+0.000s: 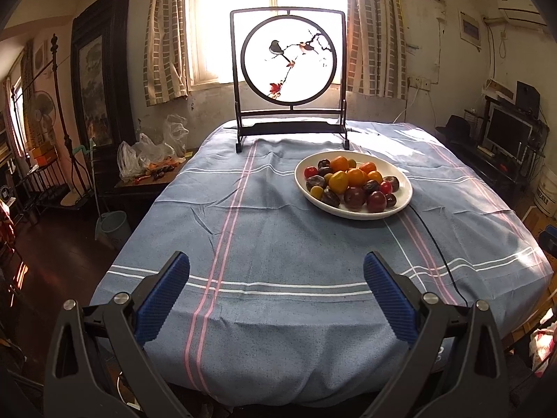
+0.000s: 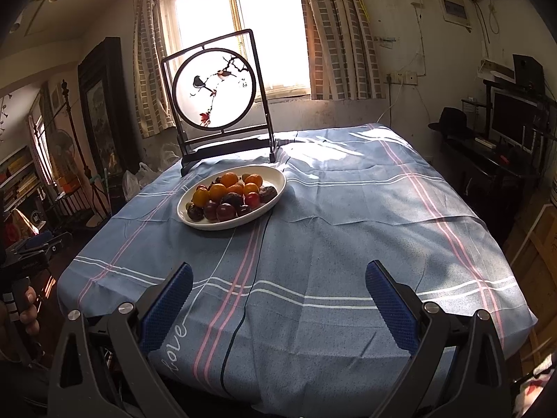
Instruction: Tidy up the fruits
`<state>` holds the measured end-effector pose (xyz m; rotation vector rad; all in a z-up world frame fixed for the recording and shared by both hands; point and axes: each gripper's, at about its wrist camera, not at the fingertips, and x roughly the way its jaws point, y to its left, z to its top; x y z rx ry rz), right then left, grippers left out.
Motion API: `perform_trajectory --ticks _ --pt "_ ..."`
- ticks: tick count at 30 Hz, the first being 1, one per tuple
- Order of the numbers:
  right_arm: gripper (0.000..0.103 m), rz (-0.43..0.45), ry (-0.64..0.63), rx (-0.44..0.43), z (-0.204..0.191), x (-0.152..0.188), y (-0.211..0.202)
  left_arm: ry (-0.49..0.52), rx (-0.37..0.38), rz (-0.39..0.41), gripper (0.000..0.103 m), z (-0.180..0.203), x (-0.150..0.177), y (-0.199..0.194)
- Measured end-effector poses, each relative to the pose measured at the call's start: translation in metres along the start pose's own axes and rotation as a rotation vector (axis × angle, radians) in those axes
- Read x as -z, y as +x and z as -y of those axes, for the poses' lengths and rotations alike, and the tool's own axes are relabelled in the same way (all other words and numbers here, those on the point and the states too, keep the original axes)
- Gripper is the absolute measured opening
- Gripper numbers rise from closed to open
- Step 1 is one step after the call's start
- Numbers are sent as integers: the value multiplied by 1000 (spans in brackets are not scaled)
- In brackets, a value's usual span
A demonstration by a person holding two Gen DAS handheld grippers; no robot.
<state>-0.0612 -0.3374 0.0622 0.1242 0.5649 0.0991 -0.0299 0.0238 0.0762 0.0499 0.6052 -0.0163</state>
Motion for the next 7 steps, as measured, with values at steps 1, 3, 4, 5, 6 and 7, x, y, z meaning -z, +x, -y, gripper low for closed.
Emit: perform_trajectory --ticks 1,3,4,5,6,7 --pt "100 2 0 2 0 0 0 0 2 0 98 0 0 0" --pt "100 4 3 5 1 -1 0 -6 6 -4 98 -1 0 1" --pt "100 6 6 8 1 -1 -1 -8 4 -6 98 -1 0 2" --pt "100 7 9 9 2 -1 -1 -9 1 -7 98 -2 -1 2" --pt "100 7 11 8 3 -1 -1 -10 0 -8 98 -2 0 3" --pt "100 6 12 9 4 -1 -1 -12 0 -10 98 -2 -1 3"
